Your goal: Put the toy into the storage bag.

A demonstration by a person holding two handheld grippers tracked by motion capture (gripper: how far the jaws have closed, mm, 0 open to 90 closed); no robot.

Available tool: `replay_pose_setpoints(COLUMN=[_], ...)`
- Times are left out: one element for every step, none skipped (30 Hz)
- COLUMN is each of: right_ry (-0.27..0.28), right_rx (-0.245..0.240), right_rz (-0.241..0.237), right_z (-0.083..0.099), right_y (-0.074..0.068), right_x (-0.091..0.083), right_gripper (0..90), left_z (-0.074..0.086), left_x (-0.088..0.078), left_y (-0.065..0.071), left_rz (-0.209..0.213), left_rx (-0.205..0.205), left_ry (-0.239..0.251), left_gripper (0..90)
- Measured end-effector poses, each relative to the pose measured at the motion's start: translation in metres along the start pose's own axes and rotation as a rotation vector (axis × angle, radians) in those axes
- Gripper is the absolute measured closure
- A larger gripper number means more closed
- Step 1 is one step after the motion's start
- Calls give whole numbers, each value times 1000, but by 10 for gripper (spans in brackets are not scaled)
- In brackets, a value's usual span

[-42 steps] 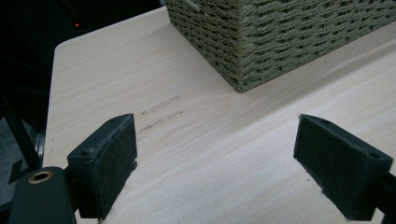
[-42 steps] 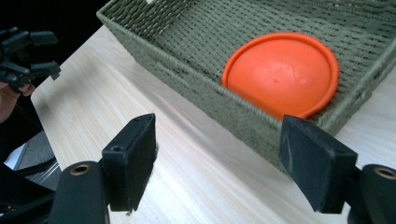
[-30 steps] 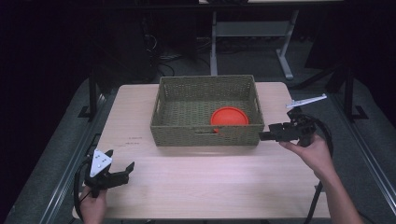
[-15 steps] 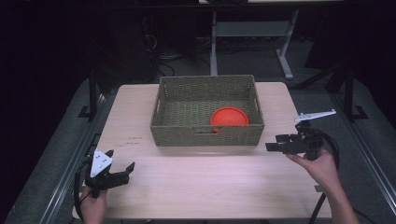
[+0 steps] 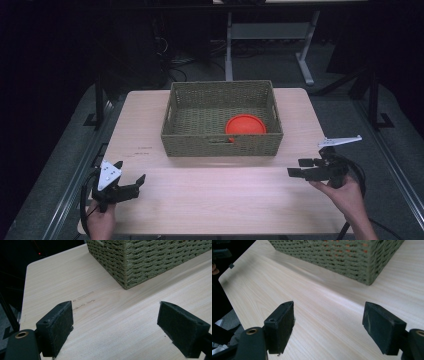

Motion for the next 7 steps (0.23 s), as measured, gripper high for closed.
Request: replay_pose_setpoints(right_ry=[4,12,27,46,69,83,102], right_rx=[6,3,-4,-15,-20,-24,-31], right_rz=[1,-1,6,17,24,33,47], right_z=[3,8,12,15,20,23,27], right_y=[0,1,0,0,0,-1,-1], right_x=[1,2,1,0,-2,-3,-5], right_gripper=[246,244,244,244,244,244,244], left_z=[0,0,0,0,0,0,0], left_x=[0,0,0,0,0,0,0], left_y=[0,0,0,0,0,0,0], left_rz=[2,2,3,2,1,0,-1], left_rx=[4,4,5,7,9,6,11], left_ry=[-1,0,-1,0,1,4,7], left_gripper=[128,128,128,128,128,128,128])
Point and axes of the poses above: each handheld gripper's, and its own axes: x roughly forward along the jaws, z roughly out of its underside, y roughly to its right, the point moved 1 cm from there along x, roughly forward along the jaws, and after that the axes turned 7 degrees about -z, right-handed, at the moved point
